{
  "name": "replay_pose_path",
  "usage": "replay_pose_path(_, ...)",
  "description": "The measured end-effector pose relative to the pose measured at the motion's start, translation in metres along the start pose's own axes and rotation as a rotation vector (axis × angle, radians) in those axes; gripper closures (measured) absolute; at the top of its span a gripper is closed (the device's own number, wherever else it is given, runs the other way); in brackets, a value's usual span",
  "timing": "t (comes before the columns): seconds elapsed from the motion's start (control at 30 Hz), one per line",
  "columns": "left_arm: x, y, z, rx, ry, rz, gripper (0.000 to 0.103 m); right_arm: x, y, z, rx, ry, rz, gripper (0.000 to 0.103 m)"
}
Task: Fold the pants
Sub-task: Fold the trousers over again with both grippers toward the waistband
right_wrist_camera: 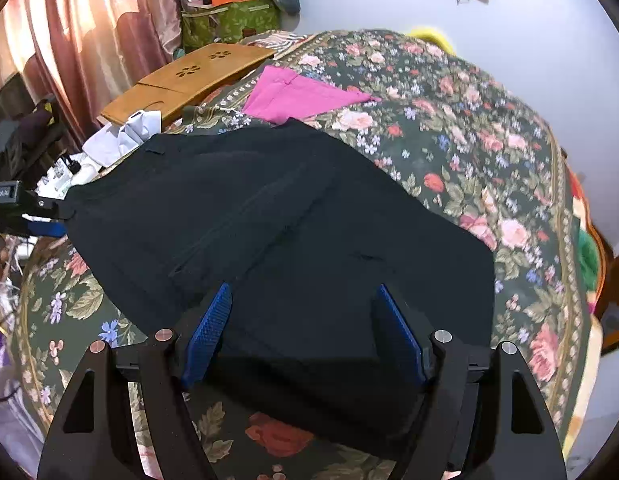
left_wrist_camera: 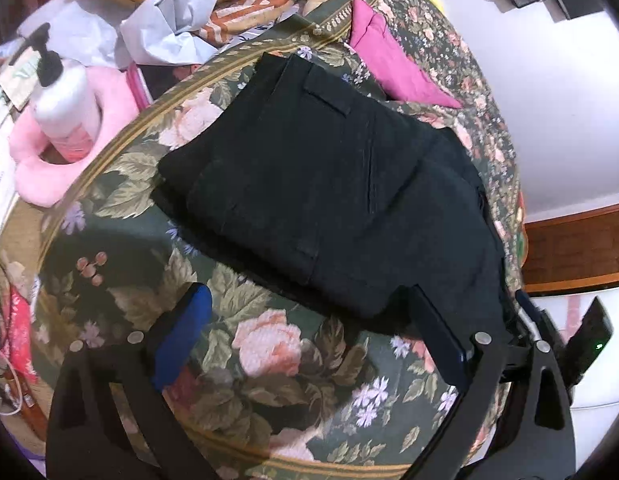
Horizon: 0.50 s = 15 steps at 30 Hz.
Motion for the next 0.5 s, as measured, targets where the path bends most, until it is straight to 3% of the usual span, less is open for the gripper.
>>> replay_pose_path(0.17,-0.005,-0.015,0.014,-0.028,0.124,-0.07,0.004,-0.001,0.002,0.003,-0.009,-0.03,0.023,0.032)
replay_pose_path(0.33,-0.01,-0.033,0.028,-0.032,0.181,-0.129,0.006,0.002,0.003,0.006,-0.008,-0.062,0.055,0.032)
replay_pose_path(0.4,-0.012,-0.04,0.031,-0.011,0.11,-0.125,0.02,0.002,0.003,0.006,-0.007,-0.073,0.071,0.032)
replay_pose_path(0.47,-0.014,-0.044,0.031,0.018,0.005,-0.091,0.052,0.002,0.004,0.006,-0.003,-0.073,0.078,0.032)
replay_pose_path(0.5,-0.014,-0.046,0.034,0.028,-0.026,-0.076,0.057,0.002,0.003,0.006,-0.001,-0.073,0.077,0.032)
Point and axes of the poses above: each gripper's, at about its wrist camera, not at the fingertips, and z roughly the way its jaws point, x to its right, y to its underside, the point moved 6 cm from there along z, roughly the way its jaws point, and after that the axes turned 1 degree about -y, right-handed, at the moved point
